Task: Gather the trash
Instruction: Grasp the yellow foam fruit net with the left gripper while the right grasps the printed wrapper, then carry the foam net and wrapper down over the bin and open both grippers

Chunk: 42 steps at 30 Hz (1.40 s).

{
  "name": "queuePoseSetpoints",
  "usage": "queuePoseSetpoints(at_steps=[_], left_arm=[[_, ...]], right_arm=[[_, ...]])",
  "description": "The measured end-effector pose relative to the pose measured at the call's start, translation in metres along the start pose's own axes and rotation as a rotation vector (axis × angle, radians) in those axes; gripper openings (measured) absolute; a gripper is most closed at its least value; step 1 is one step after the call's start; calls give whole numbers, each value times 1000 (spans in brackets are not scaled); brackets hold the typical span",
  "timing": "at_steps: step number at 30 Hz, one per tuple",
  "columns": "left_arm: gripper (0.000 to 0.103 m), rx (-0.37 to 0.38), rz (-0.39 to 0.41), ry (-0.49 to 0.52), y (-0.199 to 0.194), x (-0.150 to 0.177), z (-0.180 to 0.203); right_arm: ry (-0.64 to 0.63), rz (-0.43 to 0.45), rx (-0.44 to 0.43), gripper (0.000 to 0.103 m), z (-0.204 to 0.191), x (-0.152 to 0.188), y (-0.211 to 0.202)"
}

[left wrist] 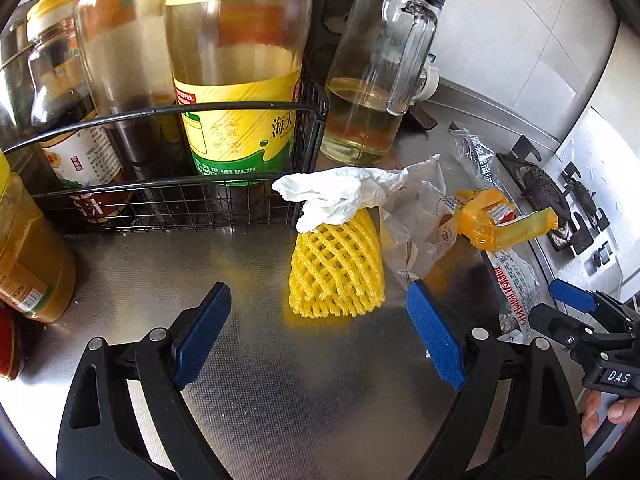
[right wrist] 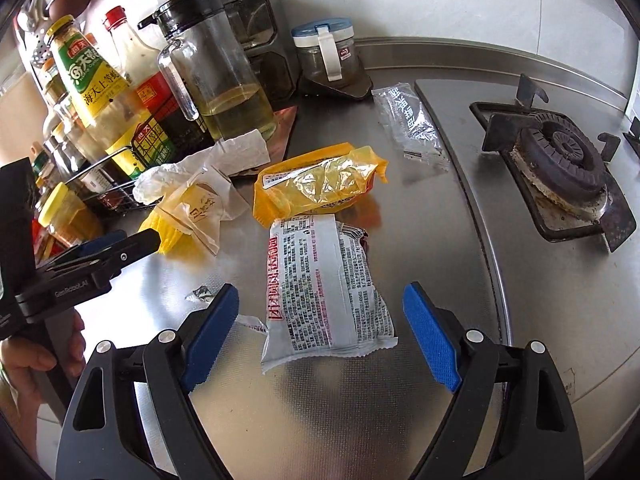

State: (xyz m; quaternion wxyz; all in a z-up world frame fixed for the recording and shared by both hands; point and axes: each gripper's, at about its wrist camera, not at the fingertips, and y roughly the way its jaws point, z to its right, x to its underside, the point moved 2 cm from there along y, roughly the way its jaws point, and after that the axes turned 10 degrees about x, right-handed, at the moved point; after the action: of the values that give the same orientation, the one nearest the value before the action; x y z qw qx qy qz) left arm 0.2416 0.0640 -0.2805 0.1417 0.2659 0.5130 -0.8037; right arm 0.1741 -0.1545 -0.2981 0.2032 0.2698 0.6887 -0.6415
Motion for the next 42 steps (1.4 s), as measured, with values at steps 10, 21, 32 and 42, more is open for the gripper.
queuePoseSetpoints(at_steps=[10, 21, 32, 42], left_arm=[[34, -2, -53, 77, 19, 1, 7], [8, 20, -30, 120, -10, 23, 43], [7, 51, 34, 146, -93, 87, 106], [8, 49, 50, 106, -142, 172, 149]], right_arm=[[-33, -49, 40, 53, -3, 8, 19], [-78, -25, -10, 24, -2, 31, -25], [-92, 20, -46, 24, 14, 78, -98], [-104, 27, -63, 24, 38, 141, -148]])
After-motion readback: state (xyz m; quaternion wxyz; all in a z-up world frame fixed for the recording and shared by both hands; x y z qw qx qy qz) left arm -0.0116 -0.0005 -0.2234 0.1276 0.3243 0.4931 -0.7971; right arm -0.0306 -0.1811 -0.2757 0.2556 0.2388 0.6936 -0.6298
